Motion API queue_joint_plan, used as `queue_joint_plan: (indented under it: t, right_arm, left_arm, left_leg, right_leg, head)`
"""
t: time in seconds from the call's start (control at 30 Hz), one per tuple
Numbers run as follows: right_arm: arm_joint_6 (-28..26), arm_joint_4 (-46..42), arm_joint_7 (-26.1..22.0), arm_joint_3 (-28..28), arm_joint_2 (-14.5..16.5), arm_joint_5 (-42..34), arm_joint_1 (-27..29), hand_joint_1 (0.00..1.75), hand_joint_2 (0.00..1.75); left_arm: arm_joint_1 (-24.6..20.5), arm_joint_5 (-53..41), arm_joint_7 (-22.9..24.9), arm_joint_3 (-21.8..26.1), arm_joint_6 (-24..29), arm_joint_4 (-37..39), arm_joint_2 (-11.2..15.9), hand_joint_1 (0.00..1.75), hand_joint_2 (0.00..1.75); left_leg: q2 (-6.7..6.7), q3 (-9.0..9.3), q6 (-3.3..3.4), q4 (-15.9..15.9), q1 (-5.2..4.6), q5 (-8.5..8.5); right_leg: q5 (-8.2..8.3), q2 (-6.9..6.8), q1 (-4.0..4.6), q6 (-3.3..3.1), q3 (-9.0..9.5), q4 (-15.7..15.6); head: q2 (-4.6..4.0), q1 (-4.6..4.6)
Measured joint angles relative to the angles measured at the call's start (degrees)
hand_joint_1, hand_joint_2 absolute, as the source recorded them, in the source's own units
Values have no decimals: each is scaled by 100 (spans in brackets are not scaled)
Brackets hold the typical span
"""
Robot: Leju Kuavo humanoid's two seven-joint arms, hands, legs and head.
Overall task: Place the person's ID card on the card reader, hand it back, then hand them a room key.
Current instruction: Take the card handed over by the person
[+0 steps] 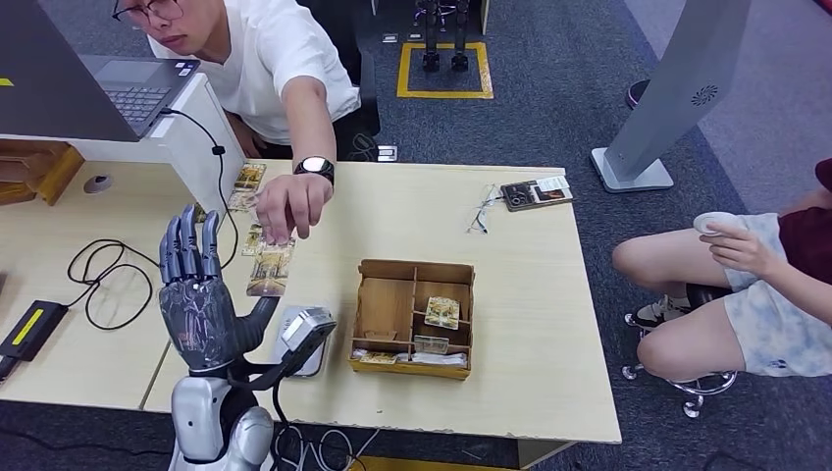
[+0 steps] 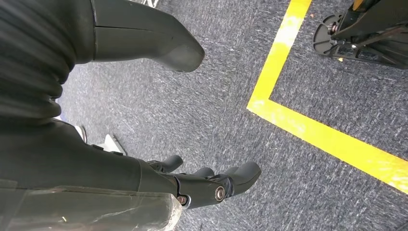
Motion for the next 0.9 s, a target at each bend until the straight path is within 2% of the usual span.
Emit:
queue_joint_plan:
  t: [0.17, 0.2, 0.3, 0.33, 0.37, 0.9]
  right_arm:
    - [-1, 4, 0, 19, -8, 0, -3, 0, 175]
    - [-1, 4, 0, 19, -9, 0, -3, 0, 175]
    - [-4, 5, 0, 19, -12, 0, -4, 0, 175]
    - [-5, 5, 0, 19, -12, -1, -4, 0, 175]
    - [-7, 5, 0, 19, -13, -1, -4, 0, 175]
    - [-9, 5, 3, 21, -19, -2, -3, 0, 175]
  left_arm:
    - [-156, -114, 245, 1, 0, 179, 9, 0, 175]
    - [-177, -121, 275, 1, 0, 211, 10, 8, 175]
    - [-222, -79, 334, -1, 0, 291, 15, 134, 175]
    - [-231, -38, 333, -1, 0, 309, 17, 170, 175]
    - [-235, 11, 318, -1, 0, 321, 17, 175, 175]
    - [-237, 288, -297, 0, 2, 329, -32, 175, 175]
  left_leg:
    - [0, 0, 0, 0, 0, 0]
    - [0, 0, 0, 0, 0, 0]
    - [0, -1, 0, 0, 0, 0]
    - [0, -1, 0, 0, 0, 0]
    - [0, -1, 0, 0, 0, 0]
    - [0, -1, 0, 0, 0, 0]
  right_leg:
    - [0, 0, 0, 0, 0, 0]
    - [0, 0, 0, 0, 0, 0]
    - [-1, 0, 0, 0, -1, 0]
    - [-1, 0, 0, 0, -1, 0]
    - [-1, 0, 0, 0, -1, 0]
    - [0, 0, 0, 0, -1, 0]
  head:
    - [0, -1]
    - [0, -1]
    - [0, -1]
    - [0, -1]
    - [0, -1]
    - [0, 0]
